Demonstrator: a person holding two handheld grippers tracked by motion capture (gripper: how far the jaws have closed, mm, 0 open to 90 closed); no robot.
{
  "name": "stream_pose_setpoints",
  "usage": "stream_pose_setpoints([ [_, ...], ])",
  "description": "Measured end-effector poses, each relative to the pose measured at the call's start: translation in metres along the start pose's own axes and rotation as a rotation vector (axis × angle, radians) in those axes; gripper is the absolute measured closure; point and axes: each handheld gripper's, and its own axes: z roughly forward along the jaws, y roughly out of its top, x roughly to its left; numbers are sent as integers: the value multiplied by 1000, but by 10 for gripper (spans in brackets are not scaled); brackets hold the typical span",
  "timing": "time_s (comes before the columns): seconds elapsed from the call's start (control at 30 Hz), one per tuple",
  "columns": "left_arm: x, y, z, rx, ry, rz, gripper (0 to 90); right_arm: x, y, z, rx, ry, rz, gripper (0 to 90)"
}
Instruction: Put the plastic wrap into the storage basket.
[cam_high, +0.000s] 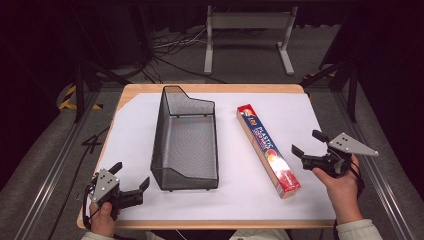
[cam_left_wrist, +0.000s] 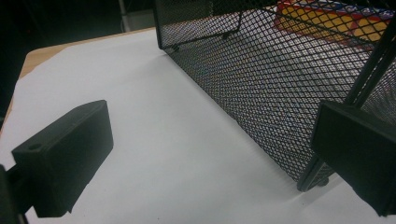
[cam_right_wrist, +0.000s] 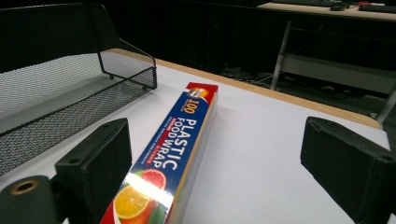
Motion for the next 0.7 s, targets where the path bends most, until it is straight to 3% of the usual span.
stream_pose_setpoints([
  [0.17,0,-1,0,4,1,4,1,3,10,9,43,35,-14,70],
  [0.37,1,-1,0,3,2,1,0,7,22,19,48,58,-24,58],
  [0.53,1,-1,0,3,2,3,1,12,29,34,138,115,-23,35],
  [0.7,1,-1,-1,-4,3,-3,1,15,33,46,169,133,4,25],
])
